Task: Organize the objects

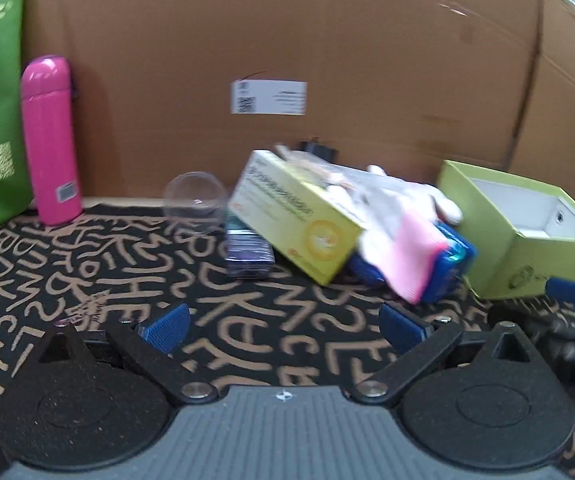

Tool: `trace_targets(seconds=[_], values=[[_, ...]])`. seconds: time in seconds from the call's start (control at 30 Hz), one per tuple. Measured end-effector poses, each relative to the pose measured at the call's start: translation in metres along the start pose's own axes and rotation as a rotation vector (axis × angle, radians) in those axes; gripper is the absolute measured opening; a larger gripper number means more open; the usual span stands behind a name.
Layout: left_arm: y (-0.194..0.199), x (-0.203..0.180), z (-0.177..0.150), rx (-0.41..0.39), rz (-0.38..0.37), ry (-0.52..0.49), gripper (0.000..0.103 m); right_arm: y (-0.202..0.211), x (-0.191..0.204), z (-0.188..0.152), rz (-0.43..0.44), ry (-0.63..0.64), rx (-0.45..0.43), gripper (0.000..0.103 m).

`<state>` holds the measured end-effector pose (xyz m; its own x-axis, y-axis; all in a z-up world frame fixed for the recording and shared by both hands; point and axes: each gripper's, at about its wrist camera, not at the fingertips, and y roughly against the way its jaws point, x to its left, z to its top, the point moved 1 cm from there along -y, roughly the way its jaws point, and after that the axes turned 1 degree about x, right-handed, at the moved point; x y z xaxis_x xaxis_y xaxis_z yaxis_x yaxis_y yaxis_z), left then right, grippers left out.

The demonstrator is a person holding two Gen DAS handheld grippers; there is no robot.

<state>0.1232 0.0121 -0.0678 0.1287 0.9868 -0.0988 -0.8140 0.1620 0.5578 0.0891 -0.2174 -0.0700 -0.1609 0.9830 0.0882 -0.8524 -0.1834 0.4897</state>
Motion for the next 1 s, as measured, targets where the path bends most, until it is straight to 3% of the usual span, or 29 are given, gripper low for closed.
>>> trace_targets(seconds=[0.2, 0.37, 0.53, 0.63, 0.87, 1.0], values=[[-0.008, 0.024, 0.029, -0.044, 0.009, 0.043, 0.103, -0.03, 0.031, 0.012, 0.029, 0.123, -0.019, 0.089], [-0.016, 0.043, 0.036, -0.045, 0.066, 0.029, 0.103, -0.063, 0.053, 0.025, 0.081, 0.208, -0.008, 0.064], [-0.026, 0.058, 0.032, -0.018, 0.079, 0.025, 0.103, -0.107, 0.067, 0.037, 0.066, 0.226, 0.002, 0.058], [-0.039, 0.058, 0.033, 0.005, 0.041, 0.023, 0.103, -0.124, 0.069, 0.039, 0.09, 0.21, 0.04, 0.031], [-0.09, 0.037, 0.036, 0.065, 0.024, -0.033, 0.094, -0.08, 0.049, 0.026, 0.134, 0.078, 0.049, 0.024], [-0.111, 0.027, 0.035, 0.093, 0.042, -0.063, 0.078, -0.046, 0.023, 0.014, 0.152, -0.048, 0.105, 0.021]])
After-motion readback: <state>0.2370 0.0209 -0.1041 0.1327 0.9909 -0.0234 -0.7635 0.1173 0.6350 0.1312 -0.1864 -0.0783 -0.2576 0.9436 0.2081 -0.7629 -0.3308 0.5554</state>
